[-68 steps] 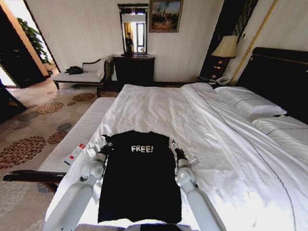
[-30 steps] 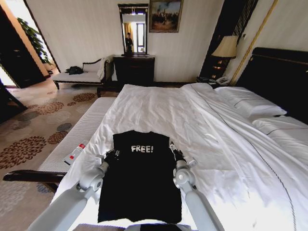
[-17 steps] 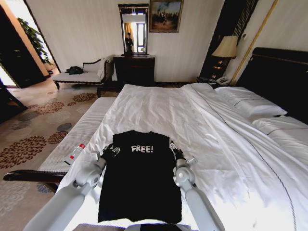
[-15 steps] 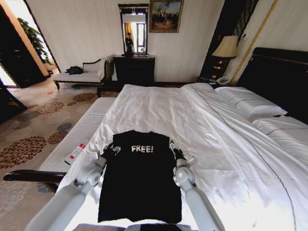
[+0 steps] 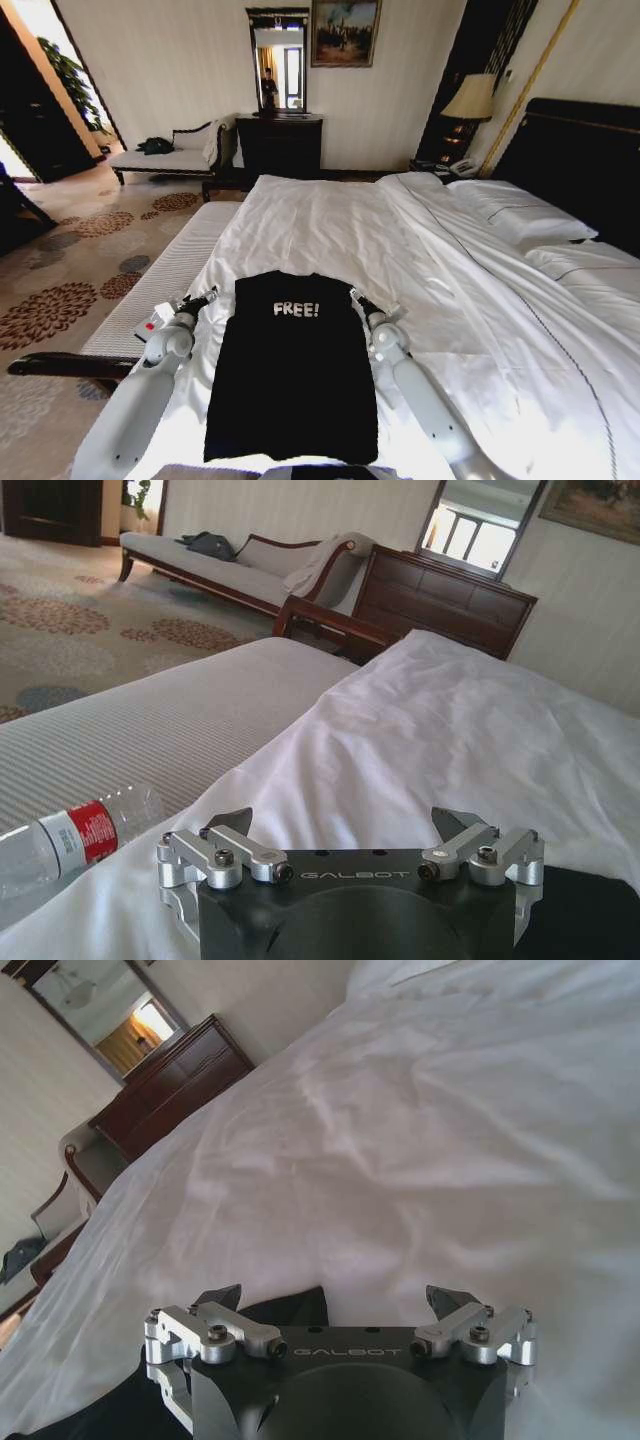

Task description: Fold the clothes on the bed.

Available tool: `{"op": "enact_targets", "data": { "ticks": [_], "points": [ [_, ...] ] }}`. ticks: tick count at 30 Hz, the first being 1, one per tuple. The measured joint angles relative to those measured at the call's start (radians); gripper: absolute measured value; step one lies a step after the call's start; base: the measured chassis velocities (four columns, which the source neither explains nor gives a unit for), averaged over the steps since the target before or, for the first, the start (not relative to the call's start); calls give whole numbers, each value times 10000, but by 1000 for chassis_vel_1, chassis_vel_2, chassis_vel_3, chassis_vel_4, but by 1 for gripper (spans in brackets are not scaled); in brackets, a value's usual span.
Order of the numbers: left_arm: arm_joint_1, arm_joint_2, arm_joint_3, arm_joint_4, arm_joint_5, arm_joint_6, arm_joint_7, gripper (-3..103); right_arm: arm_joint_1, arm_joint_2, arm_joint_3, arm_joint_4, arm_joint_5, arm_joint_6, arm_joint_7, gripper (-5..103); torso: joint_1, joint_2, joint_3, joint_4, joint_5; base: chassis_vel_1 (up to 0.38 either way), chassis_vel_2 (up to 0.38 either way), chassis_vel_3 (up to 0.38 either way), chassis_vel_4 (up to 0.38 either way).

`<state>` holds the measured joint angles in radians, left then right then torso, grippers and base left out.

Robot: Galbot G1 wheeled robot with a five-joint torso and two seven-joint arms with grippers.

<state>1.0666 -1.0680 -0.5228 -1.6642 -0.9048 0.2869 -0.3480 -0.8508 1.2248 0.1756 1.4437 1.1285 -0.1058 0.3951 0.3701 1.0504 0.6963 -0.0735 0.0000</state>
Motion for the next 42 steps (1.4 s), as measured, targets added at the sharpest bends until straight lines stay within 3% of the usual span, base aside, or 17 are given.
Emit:
{"op": "enact_targets", "data": {
  "ticks": [11,20,25,26,28,29,32,34,37,40,42],
  "points": [
    [456,-56,-409,-892,12,50,-43,100,1380,557,-350,-2150,-23,545,-1033,100,-1,0,0,4,0,0,0,0,0],
    [560,24,-494,-1026,-5,83,-77,100,1340,749,-451,-2311,-6,578,-1190,102,-1,1,-1,3,-1,0,0,0,0],
    [492,24,-447,-1014,-5,93,-83,100,1266,785,-514,-2332,-9,586,-1241,83,-1,0,-1,2,-1,0,0,0,0],
    [481,24,-435,-1002,-5,93,-83,100,1254,794,-533,-2350,-15,587,-1255,83,-1,0,-1,1,-1,0,0,0,0],
    [467,34,-411,-964,-13,95,-83,100,1245,836,-584,-2439,-56,621,-1312,71,-1,1,-1,1,-1,0,0,0,0],
    [467,34,-411,-964,-13,95,-83,100,1245,836,-584,-2439,-56,621,-1312,71,-1,1,-1,1,-1,0,0,0,0],
    [470,49,-403,-897,-16,95,-80,100,1290,913,-613,-2571,-112,688,-1343,54,-2,1,-1,2,-1,0,0,0,0],
    [472,51,-403,-872,-16,96,-75,100,1324,944,-619,-2623,-142,712,-1344,54,-2,1,-1,3,-1,0,0,0,0],
    [475,63,-419,-818,-32,85,-56,100,1379,994,-635,-2740,-234,762,-1343,37,-1,1,-1,2,-1,0,0,0,0],
    [474,86,-439,-768,-106,69,-44,100,1414,1036,-636,-2810,-268,823,-1332,32,-1,0,-1,3,-1,0,0,0,0],
    [451,107,-439,-720,-224,65,-29,100,1430,1044,-637,-2821,-284,873,-1325,21,-2,0,-1,4,-1,0,0,0,0]
  ]
}}
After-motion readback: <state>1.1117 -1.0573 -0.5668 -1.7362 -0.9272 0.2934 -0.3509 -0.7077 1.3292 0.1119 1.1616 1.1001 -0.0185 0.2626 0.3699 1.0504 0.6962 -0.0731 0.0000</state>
